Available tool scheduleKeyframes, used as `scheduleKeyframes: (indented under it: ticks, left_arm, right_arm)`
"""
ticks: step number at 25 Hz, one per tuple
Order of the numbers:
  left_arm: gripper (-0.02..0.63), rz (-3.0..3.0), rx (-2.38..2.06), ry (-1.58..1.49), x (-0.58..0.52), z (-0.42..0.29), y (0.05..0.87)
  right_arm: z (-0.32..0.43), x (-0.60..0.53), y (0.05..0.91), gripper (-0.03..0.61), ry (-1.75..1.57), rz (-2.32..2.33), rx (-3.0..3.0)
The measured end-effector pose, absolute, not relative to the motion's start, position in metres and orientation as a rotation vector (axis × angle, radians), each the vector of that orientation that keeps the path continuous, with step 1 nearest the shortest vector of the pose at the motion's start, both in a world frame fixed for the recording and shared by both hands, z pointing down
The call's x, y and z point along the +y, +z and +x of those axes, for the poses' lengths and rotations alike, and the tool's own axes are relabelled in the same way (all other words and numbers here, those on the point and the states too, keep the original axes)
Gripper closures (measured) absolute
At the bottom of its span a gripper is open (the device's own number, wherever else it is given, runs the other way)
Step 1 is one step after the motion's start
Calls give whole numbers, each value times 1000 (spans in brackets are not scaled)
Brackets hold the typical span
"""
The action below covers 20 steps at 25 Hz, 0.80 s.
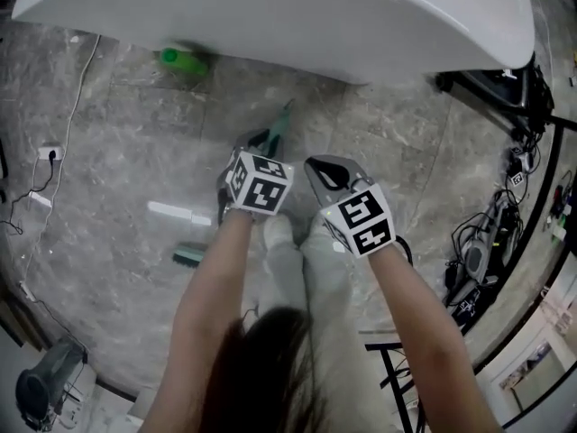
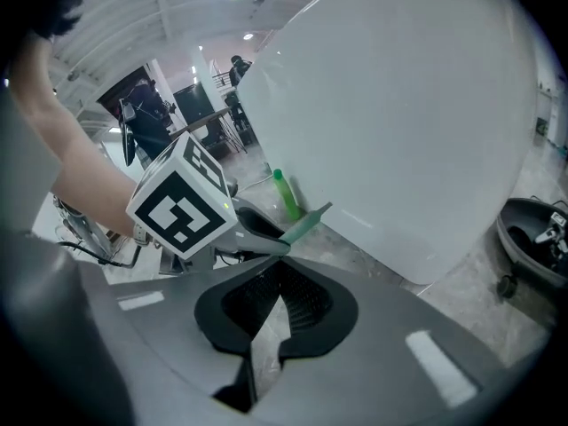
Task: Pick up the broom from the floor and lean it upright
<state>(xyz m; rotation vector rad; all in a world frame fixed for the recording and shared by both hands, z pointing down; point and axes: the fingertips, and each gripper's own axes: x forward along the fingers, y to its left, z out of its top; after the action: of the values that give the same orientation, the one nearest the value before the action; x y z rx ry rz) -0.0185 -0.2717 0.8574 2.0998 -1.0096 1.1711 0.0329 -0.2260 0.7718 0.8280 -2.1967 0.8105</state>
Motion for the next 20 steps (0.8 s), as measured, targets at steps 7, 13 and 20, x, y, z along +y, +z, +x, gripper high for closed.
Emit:
scheduleKeyframes:
  ticks: [7,13,20]
  left_arm:
    - [532,2192,-1071,1044,-288,-25,785]
    - [532,2249,-1152,953,-302,-27,724]
    - [532,2288,-1243,861,-332,-27,668]
  right_arm:
    - [23,-232,719,577,767,825,-2238]
    - [24,-241,669,577,670,778,-2297]
    - [27,-258,621,577,599,804,-2344]
